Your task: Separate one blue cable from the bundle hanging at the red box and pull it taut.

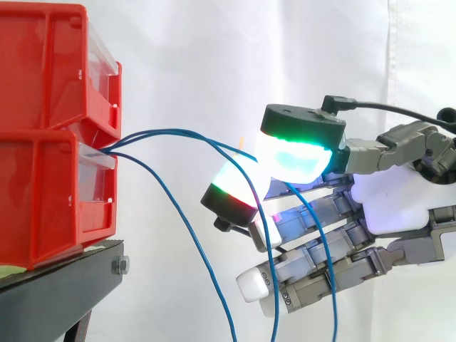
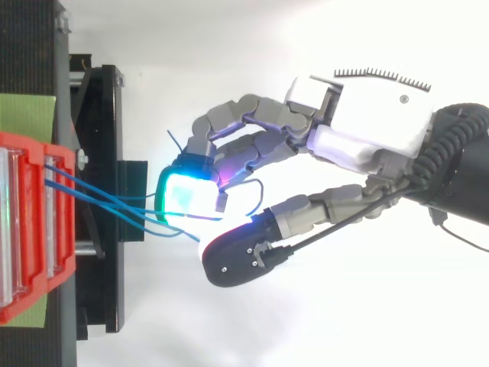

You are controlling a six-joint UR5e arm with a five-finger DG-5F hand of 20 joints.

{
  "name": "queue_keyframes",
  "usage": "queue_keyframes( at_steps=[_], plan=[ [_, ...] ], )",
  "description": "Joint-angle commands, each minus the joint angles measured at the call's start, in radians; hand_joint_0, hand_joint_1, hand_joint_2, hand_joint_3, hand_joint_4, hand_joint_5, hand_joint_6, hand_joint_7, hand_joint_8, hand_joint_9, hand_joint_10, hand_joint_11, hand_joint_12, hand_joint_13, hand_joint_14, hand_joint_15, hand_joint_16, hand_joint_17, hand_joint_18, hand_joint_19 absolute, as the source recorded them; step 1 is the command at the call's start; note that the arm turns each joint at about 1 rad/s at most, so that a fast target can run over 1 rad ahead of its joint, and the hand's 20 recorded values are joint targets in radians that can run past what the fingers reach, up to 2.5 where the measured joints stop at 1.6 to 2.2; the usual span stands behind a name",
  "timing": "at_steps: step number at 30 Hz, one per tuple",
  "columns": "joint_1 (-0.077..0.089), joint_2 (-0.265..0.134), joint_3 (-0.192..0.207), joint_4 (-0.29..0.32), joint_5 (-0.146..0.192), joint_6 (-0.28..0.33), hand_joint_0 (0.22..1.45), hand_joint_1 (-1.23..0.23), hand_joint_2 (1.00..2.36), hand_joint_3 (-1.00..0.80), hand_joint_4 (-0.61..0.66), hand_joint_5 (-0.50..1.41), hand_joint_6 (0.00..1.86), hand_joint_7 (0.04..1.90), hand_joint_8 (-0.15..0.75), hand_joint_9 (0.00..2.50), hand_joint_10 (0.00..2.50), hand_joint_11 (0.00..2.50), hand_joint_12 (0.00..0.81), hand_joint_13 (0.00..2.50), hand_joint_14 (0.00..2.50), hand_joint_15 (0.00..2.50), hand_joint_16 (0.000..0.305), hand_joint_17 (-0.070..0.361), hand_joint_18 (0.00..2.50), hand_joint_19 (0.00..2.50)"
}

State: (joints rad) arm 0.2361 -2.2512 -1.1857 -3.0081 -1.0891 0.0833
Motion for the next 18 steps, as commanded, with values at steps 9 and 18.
queue_keyframes(
  at_steps=[9, 18],
  plan=[
    [-0.001, -0.001, 0.000, 0.000, 0.000, 0.000, 0.55, -0.66, 1.00, -0.50, 0.05, -0.19, 0.86, 0.90, 0.259, 0.94, 0.02, 0.94, 0.362, 0.57, 0.02, 0.45, 0.051, 0.115, 0.43, 0.46],
    [0.000, -0.001, 0.000, 0.000, 0.000, 0.000, 0.60, -0.62, 1.00, -0.49, 0.03, -0.18, 0.86, 0.95, 0.257, 0.98, 0.02, 0.96, 0.356, 0.60, 0.02, 0.47, 0.049, 0.111, 0.44, 0.47]
  ],
)
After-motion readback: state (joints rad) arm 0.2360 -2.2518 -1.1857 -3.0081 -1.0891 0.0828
